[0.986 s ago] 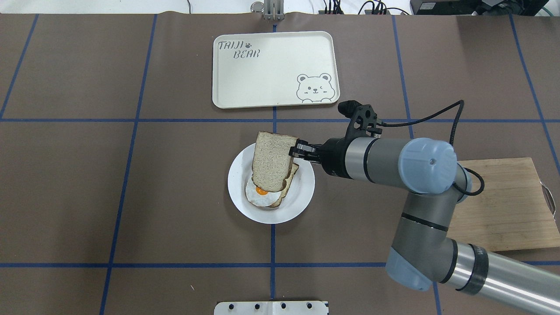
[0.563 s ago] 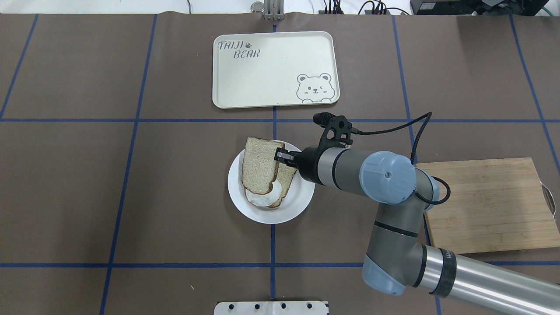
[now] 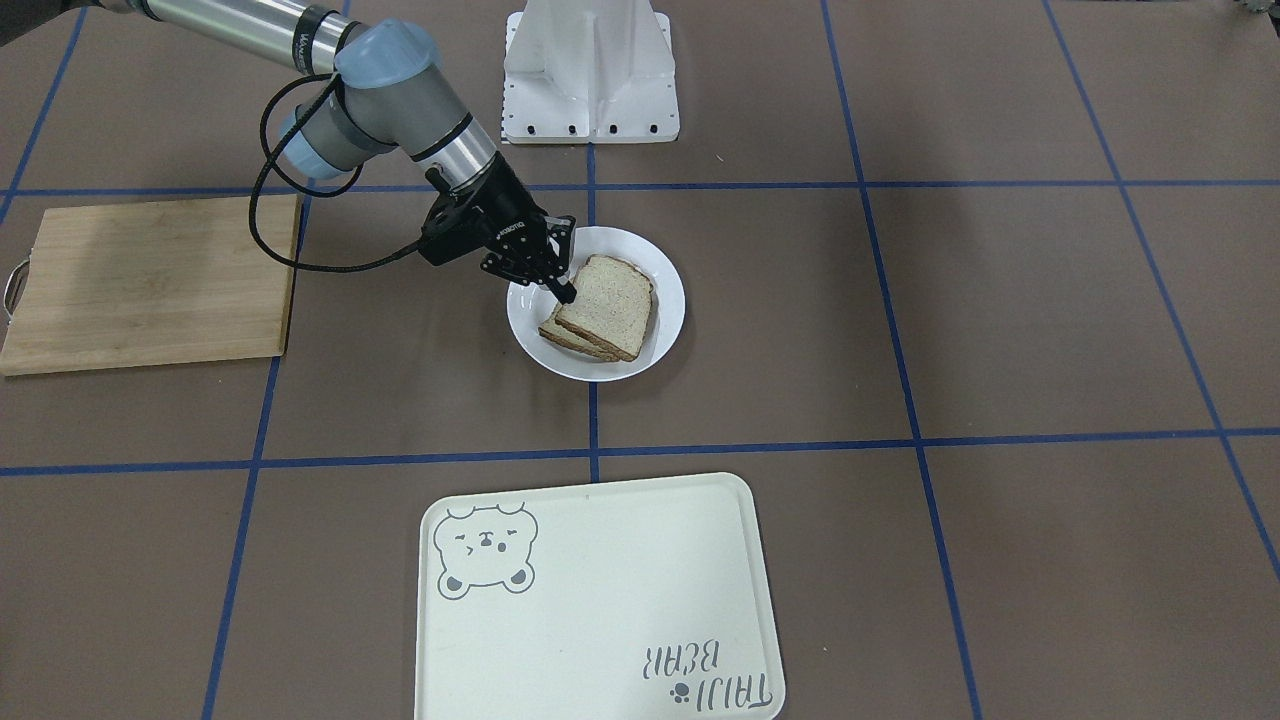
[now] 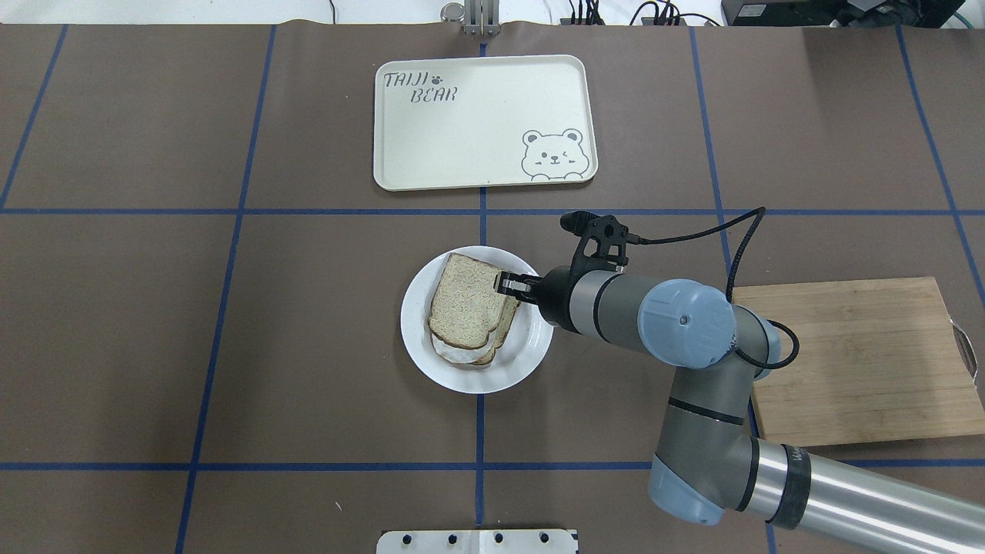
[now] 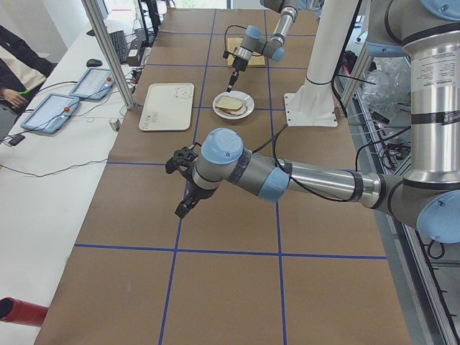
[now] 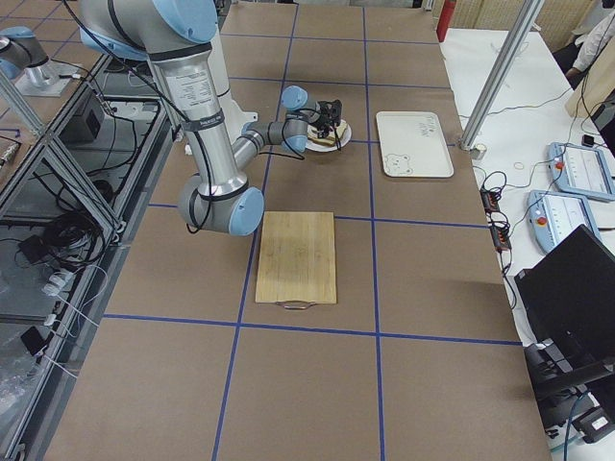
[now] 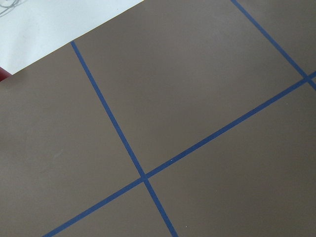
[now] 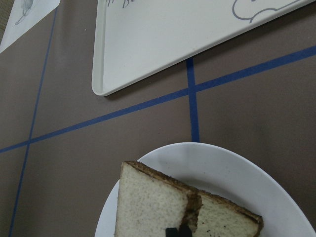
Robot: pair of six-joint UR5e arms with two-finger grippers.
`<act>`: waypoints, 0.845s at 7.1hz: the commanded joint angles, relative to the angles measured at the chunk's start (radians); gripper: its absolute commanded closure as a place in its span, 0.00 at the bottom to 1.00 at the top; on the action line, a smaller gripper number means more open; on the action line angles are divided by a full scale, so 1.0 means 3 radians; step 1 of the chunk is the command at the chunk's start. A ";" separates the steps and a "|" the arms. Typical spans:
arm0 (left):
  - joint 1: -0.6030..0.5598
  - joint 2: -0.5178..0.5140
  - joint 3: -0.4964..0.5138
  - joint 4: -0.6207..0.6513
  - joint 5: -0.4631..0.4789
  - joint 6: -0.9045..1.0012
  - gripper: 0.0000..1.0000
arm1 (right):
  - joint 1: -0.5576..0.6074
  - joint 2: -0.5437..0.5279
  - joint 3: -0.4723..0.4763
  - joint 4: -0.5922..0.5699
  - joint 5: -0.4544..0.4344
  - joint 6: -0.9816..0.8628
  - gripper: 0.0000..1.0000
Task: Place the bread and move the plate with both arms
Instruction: 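Lower the bread onto the egg and open the right gripper, then withdraw the right arm while the left arm reaches toward the plate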
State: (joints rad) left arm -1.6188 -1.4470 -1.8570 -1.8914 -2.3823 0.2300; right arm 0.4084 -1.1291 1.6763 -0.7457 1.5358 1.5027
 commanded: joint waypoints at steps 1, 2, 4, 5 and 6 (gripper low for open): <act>0.0001 -0.0009 -0.0017 -0.0005 -0.0076 -0.0131 0.02 | 0.0151 -0.0137 0.0195 -0.0197 0.0044 -0.0003 0.00; 0.0006 -0.0024 -0.0012 -0.0081 -0.0229 -0.0340 0.02 | 0.0481 -0.0133 0.0221 -0.0614 0.0414 -0.0013 0.00; 0.0357 -0.0029 0.0003 -0.0636 -0.0444 -0.1222 0.02 | 0.1055 -0.0163 0.0216 -0.1194 0.0989 -0.0658 0.00; 0.0663 -0.0039 0.0008 -0.1095 -0.0419 -0.1900 0.02 | 0.1351 -0.0259 0.0221 -0.1520 0.1219 -0.1108 0.00; 0.1015 -0.0131 0.0018 -0.1530 -0.0389 -0.2615 0.02 | 0.1708 -0.0448 0.0231 -0.1716 0.1509 -0.1690 0.00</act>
State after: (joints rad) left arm -1.4320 -1.4645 -1.8546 -2.1960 -2.5034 -0.3094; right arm 0.7998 -1.2105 1.7432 -1.1724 1.8899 1.1862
